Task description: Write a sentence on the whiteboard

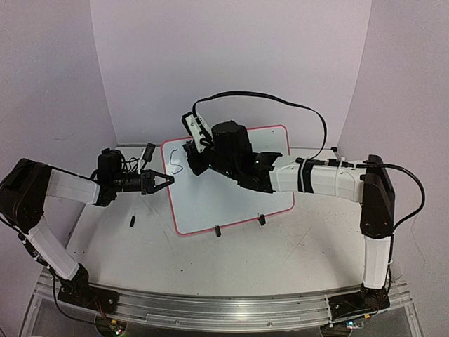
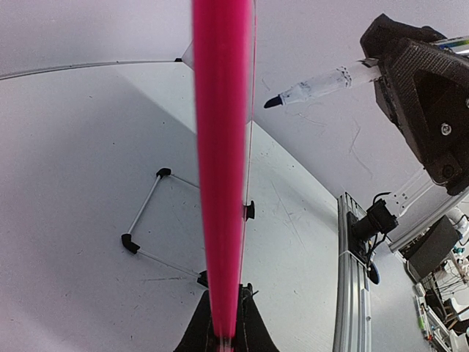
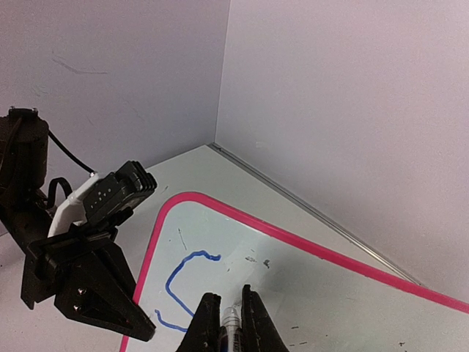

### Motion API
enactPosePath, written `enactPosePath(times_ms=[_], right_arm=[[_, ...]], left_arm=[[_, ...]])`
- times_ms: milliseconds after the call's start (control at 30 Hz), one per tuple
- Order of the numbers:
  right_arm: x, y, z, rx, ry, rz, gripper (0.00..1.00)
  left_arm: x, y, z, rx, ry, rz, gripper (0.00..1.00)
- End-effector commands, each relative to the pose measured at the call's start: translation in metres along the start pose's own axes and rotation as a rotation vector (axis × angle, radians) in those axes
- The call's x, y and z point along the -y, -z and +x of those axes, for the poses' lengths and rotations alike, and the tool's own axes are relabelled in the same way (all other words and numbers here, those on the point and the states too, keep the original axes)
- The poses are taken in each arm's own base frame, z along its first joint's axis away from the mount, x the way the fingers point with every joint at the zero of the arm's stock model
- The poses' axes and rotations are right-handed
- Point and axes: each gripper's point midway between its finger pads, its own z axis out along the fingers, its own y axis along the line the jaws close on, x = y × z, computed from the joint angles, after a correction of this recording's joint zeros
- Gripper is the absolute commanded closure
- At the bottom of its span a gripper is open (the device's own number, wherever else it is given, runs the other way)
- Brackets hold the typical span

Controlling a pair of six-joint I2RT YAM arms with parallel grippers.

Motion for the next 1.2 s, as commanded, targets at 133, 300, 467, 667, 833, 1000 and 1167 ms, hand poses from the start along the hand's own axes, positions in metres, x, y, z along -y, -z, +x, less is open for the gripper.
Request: enactPosePath(times_ms=[133,300,467,667,833,1000,1167], right_arm=[[-0.003,-0.002,0.001,0.003,-0.003,-0.01,1.0],[-0.005,-0.005,0.004,-0.005,-0.009,-0.017,1.0],[-0.007,-0.008,0.011,-0.023,-0.007,-0.019,1.0],[-0.007,-0.008,0.013,-0.027,-0.009,-0.017,1.0],[-0.007,-0.004,0.02,-0.044,-0.026,-0.021,1.0],[-0.012,0.002,0.025,-0.057,-0.032,-0.031,1.0],[-0.015,0.005,0.032,-0.069,-0.034,-0.034,1.0]], left_arm=[[-0.016,0.0,-0.008,0.021,-0.025,-0.075,1.0],[-0.016,-0.001,-0.008,0.021,-0.024,-0.076,1.0],[-0.016,-0.001,-0.008,0.02,-0.024,-0.074,1.0],[-0.016,-0.001,-0.008,0.022,-0.025,-0.075,1.0],[-0.016,0.0,-0.009,0.022,-0.027,-0.076,1.0],[-0.016,-0.001,-0.009,0.022,-0.028,-0.073,1.0],[-0.016,0.0,-0.009,0.023,-0.027,-0.075,1.0]])
